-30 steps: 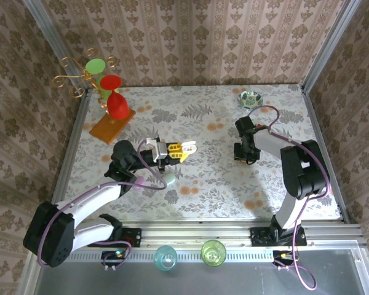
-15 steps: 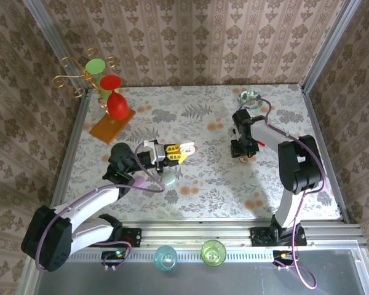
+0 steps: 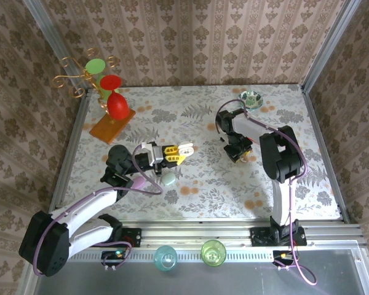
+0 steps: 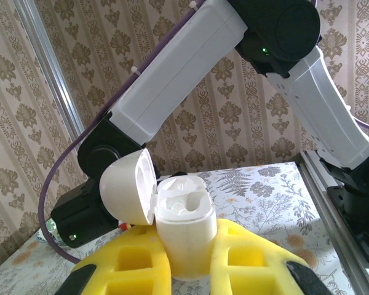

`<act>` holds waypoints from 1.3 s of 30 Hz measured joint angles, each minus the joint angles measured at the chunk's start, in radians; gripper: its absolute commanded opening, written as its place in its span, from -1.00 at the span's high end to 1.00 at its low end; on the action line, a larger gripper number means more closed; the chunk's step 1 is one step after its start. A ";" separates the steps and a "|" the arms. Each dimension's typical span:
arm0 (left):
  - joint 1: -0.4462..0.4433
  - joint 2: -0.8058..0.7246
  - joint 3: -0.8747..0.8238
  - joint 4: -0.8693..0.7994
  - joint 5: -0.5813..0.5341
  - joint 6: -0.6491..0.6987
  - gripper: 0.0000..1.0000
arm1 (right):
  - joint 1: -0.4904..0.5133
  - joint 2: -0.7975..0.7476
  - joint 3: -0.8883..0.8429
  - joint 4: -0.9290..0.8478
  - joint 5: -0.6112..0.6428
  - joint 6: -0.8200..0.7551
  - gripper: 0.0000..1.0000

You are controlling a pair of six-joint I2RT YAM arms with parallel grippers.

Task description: Insert the wireless bluetooth earbuds into the charging case

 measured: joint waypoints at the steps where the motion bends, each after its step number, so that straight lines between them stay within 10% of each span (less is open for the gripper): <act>1: 0.000 0.000 0.000 0.000 0.000 0.000 1.00 | 0.001 0.009 0.011 -0.010 0.008 -0.009 0.20; 29: 0.000 0.000 -0.019 0.000 -0.012 0.009 1.00 | 0.006 0.101 0.072 -0.084 0.006 -0.067 0.62; 39: 0.000 0.040 -0.019 0.030 -0.024 0.012 1.00 | -0.010 -0.109 0.012 -0.001 -0.201 -0.048 0.61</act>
